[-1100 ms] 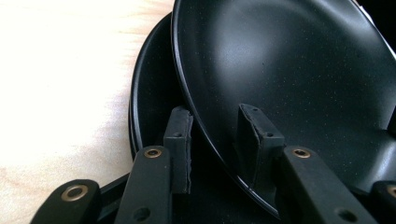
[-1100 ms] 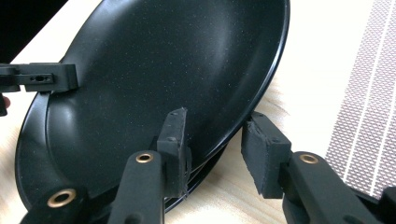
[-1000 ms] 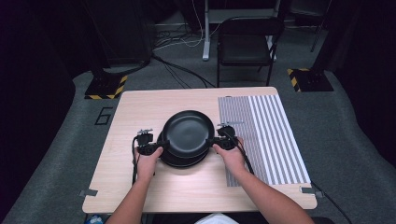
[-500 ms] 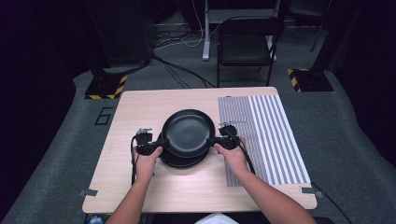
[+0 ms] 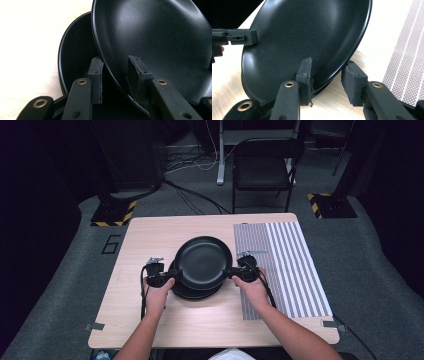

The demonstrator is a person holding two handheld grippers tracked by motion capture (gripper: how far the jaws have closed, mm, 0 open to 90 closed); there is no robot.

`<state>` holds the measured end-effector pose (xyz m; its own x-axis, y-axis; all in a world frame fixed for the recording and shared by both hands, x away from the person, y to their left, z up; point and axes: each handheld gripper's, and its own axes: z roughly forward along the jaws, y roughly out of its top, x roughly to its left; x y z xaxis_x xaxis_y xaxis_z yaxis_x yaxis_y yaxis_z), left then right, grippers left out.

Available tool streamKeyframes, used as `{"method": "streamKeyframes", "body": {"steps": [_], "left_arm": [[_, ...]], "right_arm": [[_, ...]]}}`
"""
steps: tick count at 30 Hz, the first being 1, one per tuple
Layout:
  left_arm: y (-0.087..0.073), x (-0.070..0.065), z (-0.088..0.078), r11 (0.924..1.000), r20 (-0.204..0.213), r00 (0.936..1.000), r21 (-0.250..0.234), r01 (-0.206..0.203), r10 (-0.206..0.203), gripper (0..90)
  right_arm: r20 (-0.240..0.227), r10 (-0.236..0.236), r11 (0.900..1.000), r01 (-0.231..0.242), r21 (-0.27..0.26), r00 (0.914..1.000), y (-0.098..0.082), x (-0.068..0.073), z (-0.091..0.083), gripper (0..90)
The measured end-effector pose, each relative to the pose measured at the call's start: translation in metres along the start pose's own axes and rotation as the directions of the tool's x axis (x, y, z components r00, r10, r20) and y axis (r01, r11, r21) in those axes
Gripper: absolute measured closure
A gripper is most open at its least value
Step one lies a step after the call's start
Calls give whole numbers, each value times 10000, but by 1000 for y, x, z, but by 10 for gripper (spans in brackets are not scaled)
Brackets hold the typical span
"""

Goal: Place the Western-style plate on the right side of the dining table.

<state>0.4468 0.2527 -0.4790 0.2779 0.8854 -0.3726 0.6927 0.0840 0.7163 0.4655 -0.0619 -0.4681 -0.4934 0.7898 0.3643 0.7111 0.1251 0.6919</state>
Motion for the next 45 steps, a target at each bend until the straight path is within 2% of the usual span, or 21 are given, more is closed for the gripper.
{"method": "streamKeyframes", "body": {"steps": [11, 22, 31, 45], "left_arm": [[0, -5, -3, 9998, 68, 9998, -71, -183, 183, 658], [1, -14, -2, 9993, 161, 9991, -27, -385, 386, 658], [5, -27, 3, 9985, 269, 9981, 4, -553, 553, 658], [12, -36, 7, 9987, 388, 9981, 156, -478, 472, 659]], "right_arm": [[-184, -127, 9997, 123, -222, 9997, -3, -1, -8, 611], [-273, -57, 9997, 51, -241, 9996, -7, -6, -16, 611], [-254, 46, 9993, -56, -373, 9997, -10, -16, -27, 611], [-427, 256, 9985, -276, -463, 9988, -8, -23, -36, 611]]}}
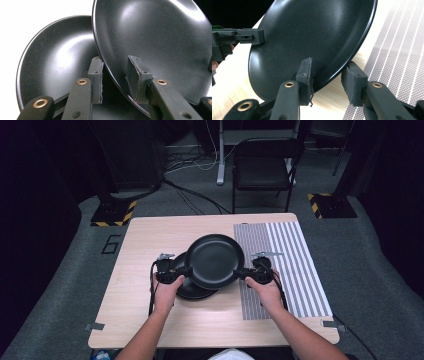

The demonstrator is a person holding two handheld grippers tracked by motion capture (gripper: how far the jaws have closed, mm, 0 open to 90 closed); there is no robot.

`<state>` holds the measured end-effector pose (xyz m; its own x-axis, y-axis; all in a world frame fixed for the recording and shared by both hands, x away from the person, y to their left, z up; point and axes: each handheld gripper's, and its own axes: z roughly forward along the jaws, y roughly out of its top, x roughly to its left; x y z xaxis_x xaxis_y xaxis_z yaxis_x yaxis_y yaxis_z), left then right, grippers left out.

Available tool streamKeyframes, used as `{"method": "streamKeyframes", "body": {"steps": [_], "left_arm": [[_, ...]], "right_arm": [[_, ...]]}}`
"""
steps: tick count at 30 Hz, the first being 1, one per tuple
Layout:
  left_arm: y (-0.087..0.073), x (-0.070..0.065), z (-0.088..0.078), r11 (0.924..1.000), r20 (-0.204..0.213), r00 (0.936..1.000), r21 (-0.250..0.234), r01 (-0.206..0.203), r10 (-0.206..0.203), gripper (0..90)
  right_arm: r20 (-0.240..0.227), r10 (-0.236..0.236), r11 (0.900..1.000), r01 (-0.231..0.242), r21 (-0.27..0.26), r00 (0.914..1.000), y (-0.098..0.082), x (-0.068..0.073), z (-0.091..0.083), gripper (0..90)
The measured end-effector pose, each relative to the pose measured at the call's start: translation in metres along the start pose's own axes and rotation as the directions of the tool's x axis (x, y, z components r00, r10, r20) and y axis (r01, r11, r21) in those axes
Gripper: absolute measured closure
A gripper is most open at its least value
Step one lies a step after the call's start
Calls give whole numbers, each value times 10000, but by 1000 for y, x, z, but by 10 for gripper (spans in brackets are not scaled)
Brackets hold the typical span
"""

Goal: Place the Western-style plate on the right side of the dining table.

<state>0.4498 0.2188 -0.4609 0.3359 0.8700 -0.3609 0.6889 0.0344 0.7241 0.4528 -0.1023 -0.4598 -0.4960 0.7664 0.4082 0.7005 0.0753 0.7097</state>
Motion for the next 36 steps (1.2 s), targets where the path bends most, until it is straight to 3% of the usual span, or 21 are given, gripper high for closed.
{"method": "streamKeyframes", "body": {"steps": [36], "left_arm": [[13, -18, 9, 9995, 274, 9991, -36, -312, 313, 658]], "right_arm": [[196, 158, 9986, -148, -502, 9997, 2, -11, -17, 611]]}}
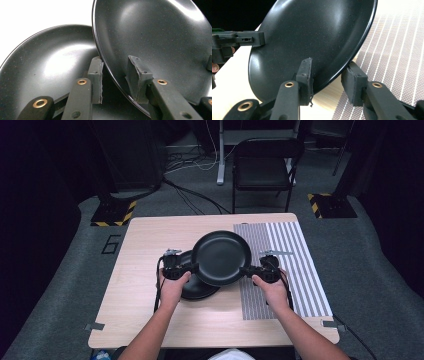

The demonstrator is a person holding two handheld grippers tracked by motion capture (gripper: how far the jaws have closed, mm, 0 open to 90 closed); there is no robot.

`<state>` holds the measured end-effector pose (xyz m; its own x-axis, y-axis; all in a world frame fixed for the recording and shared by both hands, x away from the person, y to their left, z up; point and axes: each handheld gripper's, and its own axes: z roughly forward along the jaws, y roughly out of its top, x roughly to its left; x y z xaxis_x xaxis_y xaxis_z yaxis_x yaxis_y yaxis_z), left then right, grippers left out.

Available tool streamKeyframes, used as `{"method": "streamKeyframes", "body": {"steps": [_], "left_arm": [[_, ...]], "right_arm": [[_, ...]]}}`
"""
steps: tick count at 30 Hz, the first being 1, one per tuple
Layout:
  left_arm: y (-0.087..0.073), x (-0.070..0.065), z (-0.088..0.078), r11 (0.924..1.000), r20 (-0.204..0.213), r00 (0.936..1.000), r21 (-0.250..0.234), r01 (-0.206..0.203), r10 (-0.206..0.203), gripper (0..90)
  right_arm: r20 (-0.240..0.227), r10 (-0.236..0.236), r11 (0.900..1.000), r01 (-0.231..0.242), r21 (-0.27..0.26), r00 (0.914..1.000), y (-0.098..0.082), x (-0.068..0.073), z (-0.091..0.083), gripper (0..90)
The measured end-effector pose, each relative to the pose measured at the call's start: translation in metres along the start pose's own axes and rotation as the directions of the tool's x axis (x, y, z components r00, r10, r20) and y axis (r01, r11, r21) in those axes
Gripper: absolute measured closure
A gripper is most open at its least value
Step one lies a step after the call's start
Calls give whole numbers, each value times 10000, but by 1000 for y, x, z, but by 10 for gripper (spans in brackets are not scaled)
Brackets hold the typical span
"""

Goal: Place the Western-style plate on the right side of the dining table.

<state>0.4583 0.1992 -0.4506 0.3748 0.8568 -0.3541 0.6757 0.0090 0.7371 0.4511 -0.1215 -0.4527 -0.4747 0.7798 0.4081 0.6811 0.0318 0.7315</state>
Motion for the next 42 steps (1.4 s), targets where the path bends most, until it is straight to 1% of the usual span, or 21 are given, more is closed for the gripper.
{"method": "streamKeyframes", "body": {"steps": [7, 10, 15, 18, 22, 33, 40, 42], "left_arm": [[3, -5, 4, 10000, 105, 9999, 7, -92, 92, 658], [4, -7, 7, 9999, 174, 9998, -1, -118, 118, 658], [5, -10, 11, 9998, 258, 9995, 38, -194, 193, 658], [6, -12, 13, 9997, 322, 9992, 60, -248, 246, 658], [8, -16, 17, 9994, 477, 9983, 95, -332, 327, 658], [13, -27, 26, 9984, 731, 9959, 141, -541, 529, 658], [15, -32, 31, 9979, 854, 9945, 177, -629, 612, 658], [16, -34, 33, 9975, 908, 9937, 193, -676, 656, 658]], "right_arm": [[85, 33, 9999, -32, -133, 10000, 0, -2, -6, 612], [213, 115, 9998, -111, -184, 9997, -1, -4, -9, 612], [283, 117, 9996, -110, -249, 9995, -3, -7, -12, 612], [360, 227, 9993, -216, -303, 9991, -4, -8, -16, 612], [467, 301, 9989, -284, -365, 9985, -5, -10, -20, 612], [678, 469, 9974, -430, -586, 9966, -8, -18, -31, 612], [823, 607, 9960, -550, -702, 9948, -10, -20, -38, 612], [911, 555, 9958, -484, -780, 9943, -11, -22, -40, 612]]}}
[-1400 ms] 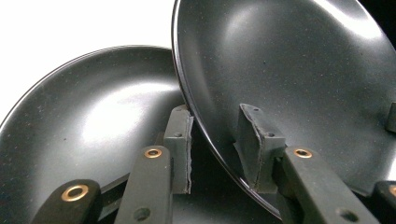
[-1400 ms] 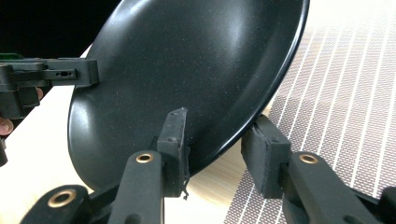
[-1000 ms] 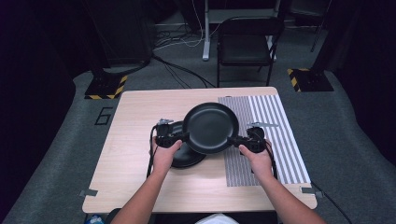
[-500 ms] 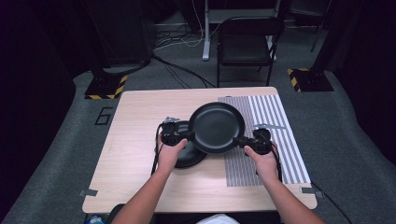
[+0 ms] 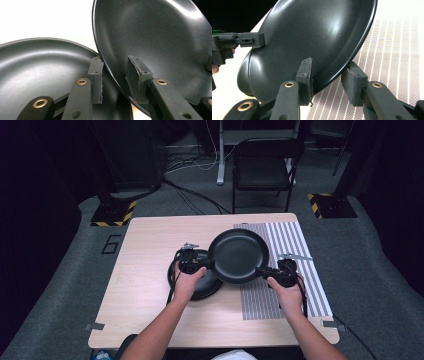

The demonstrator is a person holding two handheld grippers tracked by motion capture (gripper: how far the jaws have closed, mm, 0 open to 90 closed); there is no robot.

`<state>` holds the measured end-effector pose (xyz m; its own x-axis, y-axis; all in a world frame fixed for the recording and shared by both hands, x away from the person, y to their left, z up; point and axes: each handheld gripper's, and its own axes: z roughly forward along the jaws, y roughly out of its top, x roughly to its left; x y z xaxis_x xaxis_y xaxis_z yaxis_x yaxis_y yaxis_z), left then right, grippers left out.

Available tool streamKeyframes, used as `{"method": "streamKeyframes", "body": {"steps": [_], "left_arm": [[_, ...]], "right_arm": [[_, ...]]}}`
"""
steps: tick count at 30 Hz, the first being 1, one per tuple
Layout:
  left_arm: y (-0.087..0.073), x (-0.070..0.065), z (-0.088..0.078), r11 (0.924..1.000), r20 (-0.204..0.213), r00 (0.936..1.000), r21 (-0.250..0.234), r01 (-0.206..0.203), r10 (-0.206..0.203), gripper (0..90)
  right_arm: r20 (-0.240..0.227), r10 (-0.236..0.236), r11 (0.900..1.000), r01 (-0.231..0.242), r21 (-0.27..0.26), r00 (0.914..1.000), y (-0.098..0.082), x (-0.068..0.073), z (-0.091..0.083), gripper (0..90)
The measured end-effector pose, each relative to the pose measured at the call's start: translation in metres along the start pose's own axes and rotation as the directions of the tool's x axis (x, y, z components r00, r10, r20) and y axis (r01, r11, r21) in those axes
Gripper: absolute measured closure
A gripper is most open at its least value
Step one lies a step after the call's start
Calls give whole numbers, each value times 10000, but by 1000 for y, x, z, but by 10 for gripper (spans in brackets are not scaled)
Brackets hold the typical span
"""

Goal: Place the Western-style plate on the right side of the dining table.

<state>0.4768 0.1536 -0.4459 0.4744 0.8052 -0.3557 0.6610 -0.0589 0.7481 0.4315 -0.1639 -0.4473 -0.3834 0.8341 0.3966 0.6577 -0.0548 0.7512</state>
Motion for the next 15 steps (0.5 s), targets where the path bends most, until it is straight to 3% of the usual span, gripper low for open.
{"method": "streamKeyframes", "body": {"steps": [15], "left_arm": [[6, -12, 14, 9995, 379, 9989, 140, -287, 282, 658]], "right_arm": [[320, 277, 9994, -271, -193, 9991, -4, -9, -14, 612]]}}
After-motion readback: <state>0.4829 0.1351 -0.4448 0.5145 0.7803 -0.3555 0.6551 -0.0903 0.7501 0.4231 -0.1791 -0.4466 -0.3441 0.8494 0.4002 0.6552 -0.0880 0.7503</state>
